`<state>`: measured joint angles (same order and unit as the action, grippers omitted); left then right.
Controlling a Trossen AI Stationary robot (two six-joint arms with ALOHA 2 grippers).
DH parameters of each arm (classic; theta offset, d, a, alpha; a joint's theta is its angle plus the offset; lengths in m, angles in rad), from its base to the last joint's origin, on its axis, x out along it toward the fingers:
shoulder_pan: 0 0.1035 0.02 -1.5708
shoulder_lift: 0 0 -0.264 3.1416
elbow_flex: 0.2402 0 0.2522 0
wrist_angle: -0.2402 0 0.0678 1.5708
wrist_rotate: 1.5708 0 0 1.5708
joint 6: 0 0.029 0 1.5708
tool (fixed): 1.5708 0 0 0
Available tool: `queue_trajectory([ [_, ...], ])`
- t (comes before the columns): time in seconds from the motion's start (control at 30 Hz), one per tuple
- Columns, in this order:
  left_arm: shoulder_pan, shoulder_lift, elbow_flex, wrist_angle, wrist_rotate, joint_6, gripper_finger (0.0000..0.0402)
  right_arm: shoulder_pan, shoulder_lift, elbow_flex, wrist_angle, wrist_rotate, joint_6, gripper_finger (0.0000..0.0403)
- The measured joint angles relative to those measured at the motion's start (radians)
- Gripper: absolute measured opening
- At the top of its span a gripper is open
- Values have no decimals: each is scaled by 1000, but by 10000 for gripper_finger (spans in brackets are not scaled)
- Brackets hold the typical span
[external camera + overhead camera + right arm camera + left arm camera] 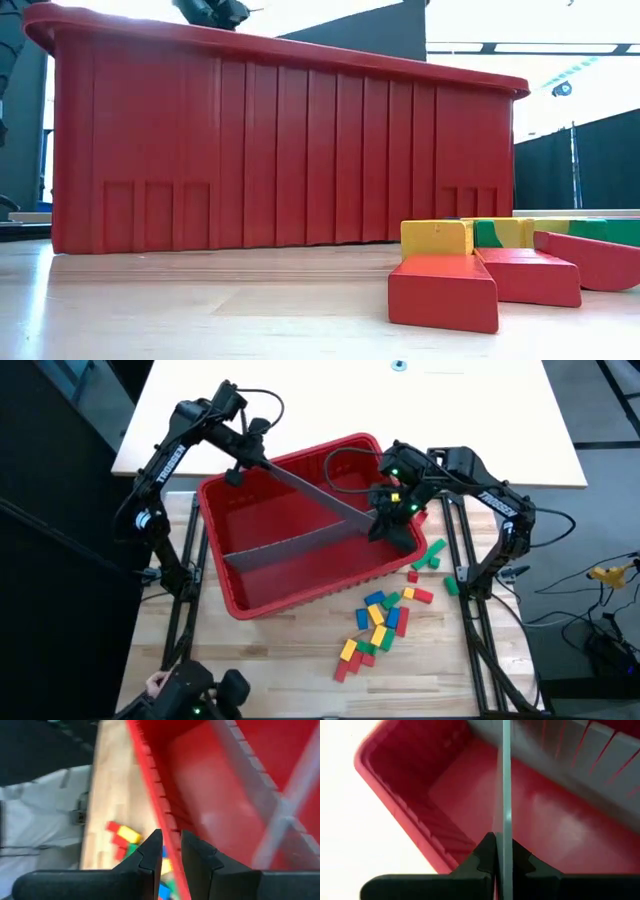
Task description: Sort blocks
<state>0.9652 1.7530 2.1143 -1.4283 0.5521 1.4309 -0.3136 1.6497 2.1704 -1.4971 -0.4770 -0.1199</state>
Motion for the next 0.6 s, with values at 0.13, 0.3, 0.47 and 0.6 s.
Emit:
queue_trajectory([
  [0.13, -15, -27, 29, -2, 41, 0, 0, -42, -25, 0, 8, 63, -23, 56],
  [0.3, -26, -47, 118, 2, 42, -19, 0, -93, -68, 0, 20, 120, -25, 71],
  [0.47, -27, -52, 223, 16, 42, -59, 0, -111, -84, 0, 21, 163, -26, 70],
  [0.6, -27, -60, 240, 15, 44, -91, 0, -110, -84, 0, 21, 162, -35, 52],
])
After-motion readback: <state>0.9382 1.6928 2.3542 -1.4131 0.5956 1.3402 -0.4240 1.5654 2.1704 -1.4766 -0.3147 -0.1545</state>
